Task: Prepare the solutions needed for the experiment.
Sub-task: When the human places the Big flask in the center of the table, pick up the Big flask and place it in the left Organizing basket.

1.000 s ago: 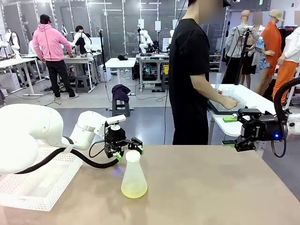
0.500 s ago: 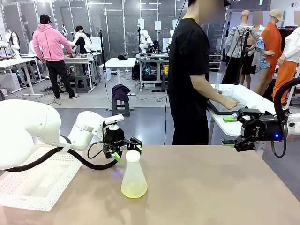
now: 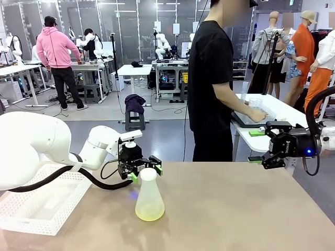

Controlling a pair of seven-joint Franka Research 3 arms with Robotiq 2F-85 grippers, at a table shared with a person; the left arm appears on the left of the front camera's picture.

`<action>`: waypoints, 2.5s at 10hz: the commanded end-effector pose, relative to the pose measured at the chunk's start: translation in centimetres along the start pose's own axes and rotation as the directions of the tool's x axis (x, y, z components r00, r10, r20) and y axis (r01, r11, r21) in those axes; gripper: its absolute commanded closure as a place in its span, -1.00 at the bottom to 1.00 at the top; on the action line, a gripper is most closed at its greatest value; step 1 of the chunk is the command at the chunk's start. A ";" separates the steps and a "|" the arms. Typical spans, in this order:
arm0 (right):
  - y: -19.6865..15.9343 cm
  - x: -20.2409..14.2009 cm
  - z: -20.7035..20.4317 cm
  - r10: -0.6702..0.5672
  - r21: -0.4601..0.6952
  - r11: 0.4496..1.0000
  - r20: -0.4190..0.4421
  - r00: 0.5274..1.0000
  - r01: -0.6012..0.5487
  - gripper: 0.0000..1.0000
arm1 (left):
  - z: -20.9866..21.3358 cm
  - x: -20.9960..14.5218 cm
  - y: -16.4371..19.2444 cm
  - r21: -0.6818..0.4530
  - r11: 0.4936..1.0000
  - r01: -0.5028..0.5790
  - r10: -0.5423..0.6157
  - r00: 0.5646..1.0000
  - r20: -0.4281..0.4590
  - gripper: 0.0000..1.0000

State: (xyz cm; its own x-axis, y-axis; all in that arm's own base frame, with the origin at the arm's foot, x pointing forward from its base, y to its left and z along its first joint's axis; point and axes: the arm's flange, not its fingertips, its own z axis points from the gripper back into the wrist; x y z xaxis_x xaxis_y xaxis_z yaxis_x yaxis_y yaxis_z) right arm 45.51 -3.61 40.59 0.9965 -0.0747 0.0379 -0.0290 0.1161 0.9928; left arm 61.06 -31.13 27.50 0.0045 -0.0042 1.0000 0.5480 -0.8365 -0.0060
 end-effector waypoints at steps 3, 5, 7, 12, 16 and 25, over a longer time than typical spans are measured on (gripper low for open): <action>0.1 0.0 0.1 0.010 0.003 1.000 -0.001 1.000 -0.010 -1.00 | -2.0 -2.1 -0.5 0.020 1.000 -0.024 0.023 0.999 0.034 -1.00; 0.1 0.0 0.1 0.010 0.003 1.000 -0.001 1.000 -0.010 -1.00 | -2.3 -2.6 -0.5 0.018 0.999 -0.037 0.037 0.999 0.026 -1.00; 0.1 0.0 0.1 0.010 0.003 1.000 -0.001 1.000 -0.010 -1.00 | -2.4 -2.9 -0.6 0.021 0.999 -0.041 0.041 0.999 0.023 -1.00; 0.1 0.0 0.1 0.010 0.003 1.000 -0.001 1.000 -0.010 -1.00 | -2.6 -3.9 -0.9 -0.024 0.999 -0.027 0.028 0.998 0.053 -1.00; 0.1 0.0 0.1 0.010 0.003 1.000 -0.001 1.000 -0.010 -1.00 | -2.6 -4.0 -1.2 -0.046 0.999 0.003 0.000 0.997 0.073 -0.90; 0.1 0.0 0.1 0.010 0.003 1.000 -0.001 1.000 -0.010 -1.00 | -3.0 -3.9 -1.9 -0.030 0.999 0.013 -0.011 0.997 0.070 0.76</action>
State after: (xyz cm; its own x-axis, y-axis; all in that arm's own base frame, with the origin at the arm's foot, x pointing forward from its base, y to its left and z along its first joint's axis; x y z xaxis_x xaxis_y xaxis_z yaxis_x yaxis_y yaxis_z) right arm 45.51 -3.61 40.59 0.9965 -0.0747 0.0379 -0.0290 0.1161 0.9928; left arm 58.93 -33.29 25.86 0.0244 0.0121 0.9996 0.5070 -0.8619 -0.0019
